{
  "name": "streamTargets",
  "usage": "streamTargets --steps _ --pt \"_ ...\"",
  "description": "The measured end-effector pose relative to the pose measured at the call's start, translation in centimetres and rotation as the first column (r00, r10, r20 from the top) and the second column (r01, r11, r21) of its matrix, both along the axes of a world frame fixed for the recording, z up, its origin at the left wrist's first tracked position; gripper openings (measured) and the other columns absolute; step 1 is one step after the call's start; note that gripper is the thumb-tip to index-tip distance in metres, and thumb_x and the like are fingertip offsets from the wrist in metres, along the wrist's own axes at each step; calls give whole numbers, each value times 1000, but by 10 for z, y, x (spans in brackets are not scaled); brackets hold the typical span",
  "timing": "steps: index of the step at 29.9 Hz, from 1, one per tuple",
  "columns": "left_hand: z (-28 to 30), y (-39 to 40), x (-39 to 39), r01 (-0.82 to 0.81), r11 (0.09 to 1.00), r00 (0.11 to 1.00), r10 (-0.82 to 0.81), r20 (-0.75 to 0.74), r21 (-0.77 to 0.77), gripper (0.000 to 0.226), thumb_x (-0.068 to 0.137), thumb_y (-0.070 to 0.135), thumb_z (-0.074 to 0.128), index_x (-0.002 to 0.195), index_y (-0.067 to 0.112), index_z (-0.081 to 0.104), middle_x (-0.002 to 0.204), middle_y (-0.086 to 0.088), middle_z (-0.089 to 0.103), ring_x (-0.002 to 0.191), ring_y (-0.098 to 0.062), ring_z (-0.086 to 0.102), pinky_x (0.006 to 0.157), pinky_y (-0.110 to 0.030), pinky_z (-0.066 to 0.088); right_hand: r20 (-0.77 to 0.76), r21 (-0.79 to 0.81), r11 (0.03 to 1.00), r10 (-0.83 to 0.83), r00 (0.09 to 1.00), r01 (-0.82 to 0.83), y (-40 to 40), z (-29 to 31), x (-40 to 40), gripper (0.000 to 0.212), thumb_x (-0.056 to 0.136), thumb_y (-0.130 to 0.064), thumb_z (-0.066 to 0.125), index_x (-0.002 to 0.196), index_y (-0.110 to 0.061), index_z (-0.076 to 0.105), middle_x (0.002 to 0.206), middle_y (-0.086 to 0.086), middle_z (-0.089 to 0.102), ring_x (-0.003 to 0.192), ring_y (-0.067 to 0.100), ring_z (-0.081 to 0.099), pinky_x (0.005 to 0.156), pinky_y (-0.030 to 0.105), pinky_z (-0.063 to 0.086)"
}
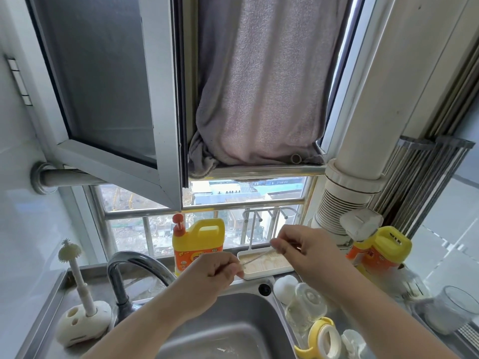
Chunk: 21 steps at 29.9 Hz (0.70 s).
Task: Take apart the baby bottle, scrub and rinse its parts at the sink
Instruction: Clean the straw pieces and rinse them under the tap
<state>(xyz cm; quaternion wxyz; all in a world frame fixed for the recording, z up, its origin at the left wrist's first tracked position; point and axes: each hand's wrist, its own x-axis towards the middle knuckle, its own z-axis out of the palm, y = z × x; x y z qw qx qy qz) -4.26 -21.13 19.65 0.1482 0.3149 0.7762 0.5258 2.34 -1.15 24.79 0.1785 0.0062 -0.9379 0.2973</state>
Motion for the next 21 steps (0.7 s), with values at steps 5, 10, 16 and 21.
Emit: streamTargets --steps 5,10,16,21 --pt "1 0 1 23 1000 1000 -23 -14 6 25 97 23 49 78 23 65 54 5 33 53 -14 27 51 -23 23 32 41 998 41 999 -42 -1 1 5 25 90 -32 57 75 -14 61 65 0 57 61 3 46 58 17 37" --pt "1 -1 0 -25 999 999 23 45 43 23 98 19 46 83 17 62 48 10 33 47 -7 26 51 -24 24 -12 -46 997 -64 998 63 7 -3 14 25 90 -30 58 69 -16 59 55 -3 50 54 4 44 54 16 37" --pt "-4 -4 -1 -17 996 990 6 138 83 23 99 12 41 92 15 62 52 11 39 50 -6 32 56 -19 32 35 -60 993 -95 995 97 10 -18 20 27 89 -36 57 62 -30 53 55 -12 54 54 2 47 52 15 37" --pt "-3 -5 2 29 1000 999 -30 46 5 20 99 14 44 97 17 63 54 23 51 51 3 41 55 -11 33 20 -59 995 -77 997 78 5 -14 17 27 90 -34 57 64 -30 52 52 -6 49 53 1 47 53 12 37"
